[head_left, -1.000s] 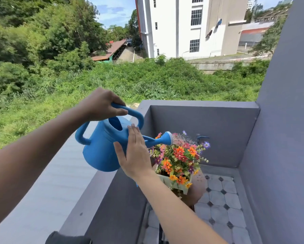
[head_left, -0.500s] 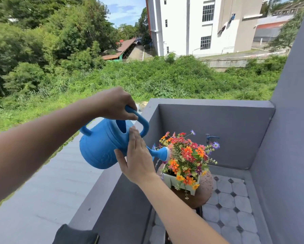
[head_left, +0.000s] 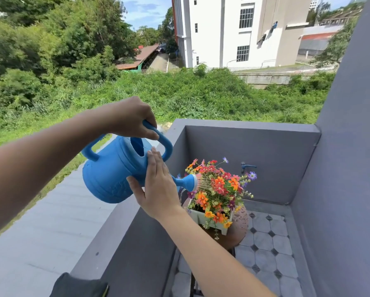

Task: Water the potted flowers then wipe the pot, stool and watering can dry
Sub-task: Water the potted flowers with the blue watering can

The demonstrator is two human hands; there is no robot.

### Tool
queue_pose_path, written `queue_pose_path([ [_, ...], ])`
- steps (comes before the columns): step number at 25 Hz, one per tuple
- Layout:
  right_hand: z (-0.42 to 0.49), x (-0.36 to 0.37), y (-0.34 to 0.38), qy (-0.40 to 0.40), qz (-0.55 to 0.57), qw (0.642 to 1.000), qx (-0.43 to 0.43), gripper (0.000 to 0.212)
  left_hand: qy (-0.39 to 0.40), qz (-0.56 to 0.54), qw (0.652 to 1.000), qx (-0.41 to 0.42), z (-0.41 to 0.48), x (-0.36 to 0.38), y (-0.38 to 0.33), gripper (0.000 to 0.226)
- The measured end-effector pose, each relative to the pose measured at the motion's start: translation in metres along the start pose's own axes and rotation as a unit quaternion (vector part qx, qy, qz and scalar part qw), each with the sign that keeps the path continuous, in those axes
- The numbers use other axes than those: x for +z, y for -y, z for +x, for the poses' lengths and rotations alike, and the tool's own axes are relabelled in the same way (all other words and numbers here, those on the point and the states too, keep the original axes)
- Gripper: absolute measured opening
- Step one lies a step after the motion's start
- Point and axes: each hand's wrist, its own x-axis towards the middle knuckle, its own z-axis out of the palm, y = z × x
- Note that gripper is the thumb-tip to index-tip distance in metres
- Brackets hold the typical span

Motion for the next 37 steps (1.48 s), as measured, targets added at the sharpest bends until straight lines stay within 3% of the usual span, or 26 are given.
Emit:
queue_pose_path([
  [10, -0.012, -0.013, -0.006, -0.045, 0.015, 0.999, 0.012, 0.08, -0.003, -0.019, 0.999, 0.033, 0.01, -0.008, -0.022, 0.033],
  [29, -0.012, -0.003, -0.021, -0.061, 0.052, 0.997, 0.001, 0.082, -0.012, -0.021, 1.0, 0.009, 0.001, -0.002, -0.025, 0.034],
  [37, -0.001, -0.006, -0.038, -0.037, 0.043, 0.998, -0.029, 0.077, -0.05, -0.044, 0.997, -0.042, -0.003, 0.007, -0.023, 0.029],
])
